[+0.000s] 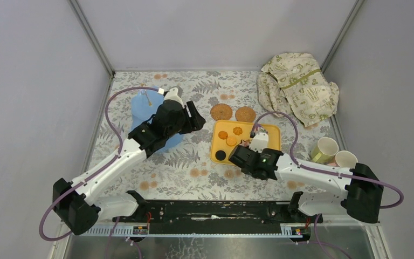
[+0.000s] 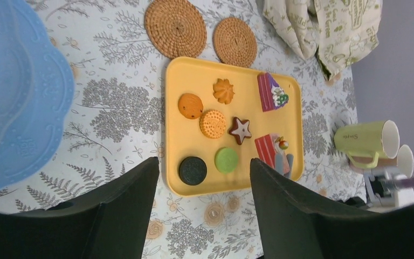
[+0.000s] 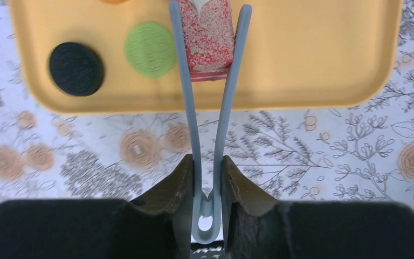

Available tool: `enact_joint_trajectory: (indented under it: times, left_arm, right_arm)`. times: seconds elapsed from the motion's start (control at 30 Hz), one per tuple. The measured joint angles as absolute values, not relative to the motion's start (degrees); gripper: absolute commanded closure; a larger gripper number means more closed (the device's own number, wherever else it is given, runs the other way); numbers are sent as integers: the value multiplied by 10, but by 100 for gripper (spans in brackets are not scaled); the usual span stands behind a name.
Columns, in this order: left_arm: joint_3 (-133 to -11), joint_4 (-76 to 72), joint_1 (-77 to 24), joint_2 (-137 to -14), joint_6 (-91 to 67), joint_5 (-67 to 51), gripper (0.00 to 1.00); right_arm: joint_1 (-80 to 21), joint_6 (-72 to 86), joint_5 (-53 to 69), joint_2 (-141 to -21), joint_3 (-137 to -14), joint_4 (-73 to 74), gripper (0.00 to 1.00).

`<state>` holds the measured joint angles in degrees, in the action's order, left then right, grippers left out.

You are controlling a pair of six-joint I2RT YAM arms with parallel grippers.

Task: Serve the afternoon tea
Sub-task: Pick up the desert from the tray.

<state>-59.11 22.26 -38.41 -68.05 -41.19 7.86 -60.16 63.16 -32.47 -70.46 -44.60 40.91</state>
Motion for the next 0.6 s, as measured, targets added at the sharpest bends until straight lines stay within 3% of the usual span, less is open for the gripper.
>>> enact_joint_trajectory:
  times: [0.6]
  left_arm:
    - [-594, 223, -316, -580, -417, 144, 24]
  right_arm:
    - [-678, 528, -326, -834, -611, 361, 94]
